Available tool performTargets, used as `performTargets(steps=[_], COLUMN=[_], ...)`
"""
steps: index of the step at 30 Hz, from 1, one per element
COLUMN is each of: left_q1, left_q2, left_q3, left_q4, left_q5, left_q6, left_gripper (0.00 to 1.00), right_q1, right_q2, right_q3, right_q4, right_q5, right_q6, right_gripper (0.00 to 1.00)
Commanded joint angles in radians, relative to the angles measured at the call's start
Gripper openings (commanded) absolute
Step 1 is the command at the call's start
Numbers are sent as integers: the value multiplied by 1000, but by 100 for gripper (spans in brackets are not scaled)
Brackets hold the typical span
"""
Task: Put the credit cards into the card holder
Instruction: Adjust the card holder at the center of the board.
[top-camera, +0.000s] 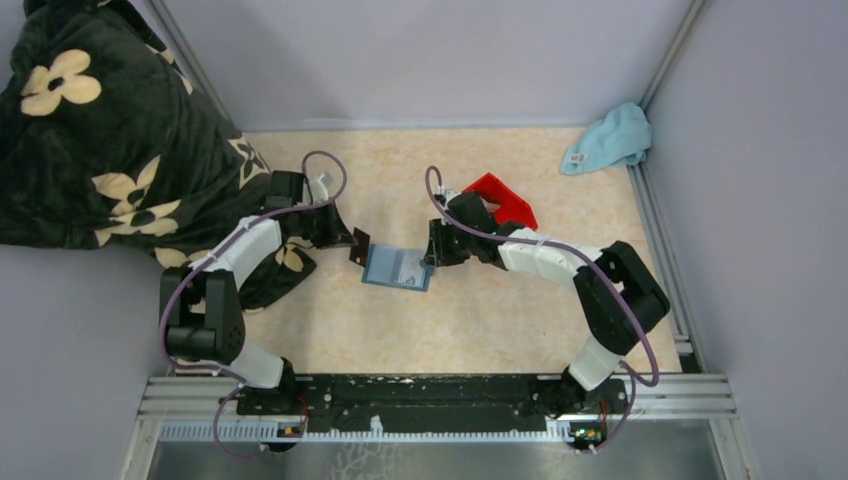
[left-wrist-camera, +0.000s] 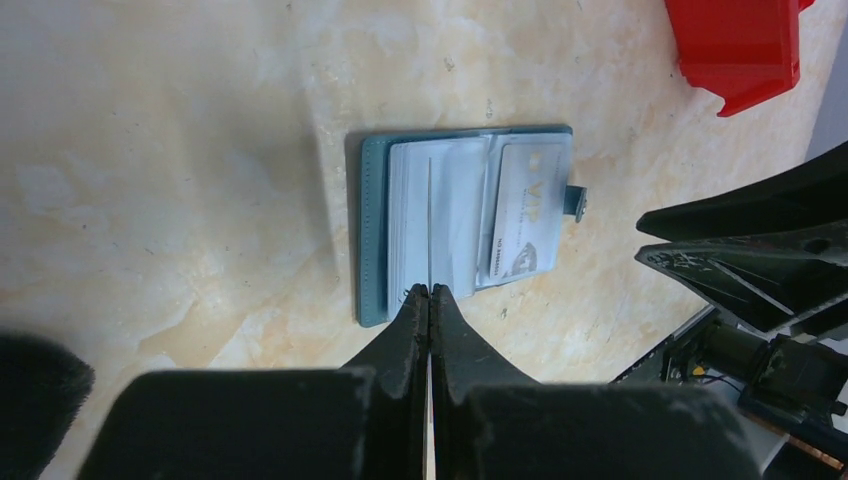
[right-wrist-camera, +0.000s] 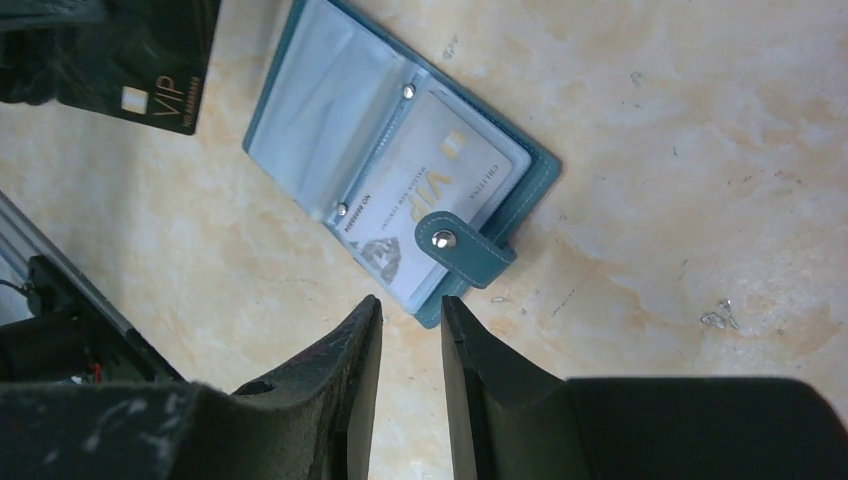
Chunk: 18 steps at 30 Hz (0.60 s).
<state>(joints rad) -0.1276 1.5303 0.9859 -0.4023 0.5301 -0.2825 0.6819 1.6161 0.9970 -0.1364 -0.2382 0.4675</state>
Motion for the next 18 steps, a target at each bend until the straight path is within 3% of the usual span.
performTargets(steps=[1,7,18], left_q1=[14,14,14], left_q2=[18,47,57], left_q3=[28,13,-30], left_q4=[-36,-46,-35], left_q5=[60,92,30], left_q6=[58,61,67], left_gripper=[0,0,0], right_q1=[16,18,36], right_q2=[53,106,164], right_q3=[38,33,40], right_q4=[53,60,27], right_q5=[36,55,109], right_q6=[14,24,25], right_gripper=[29,28,27])
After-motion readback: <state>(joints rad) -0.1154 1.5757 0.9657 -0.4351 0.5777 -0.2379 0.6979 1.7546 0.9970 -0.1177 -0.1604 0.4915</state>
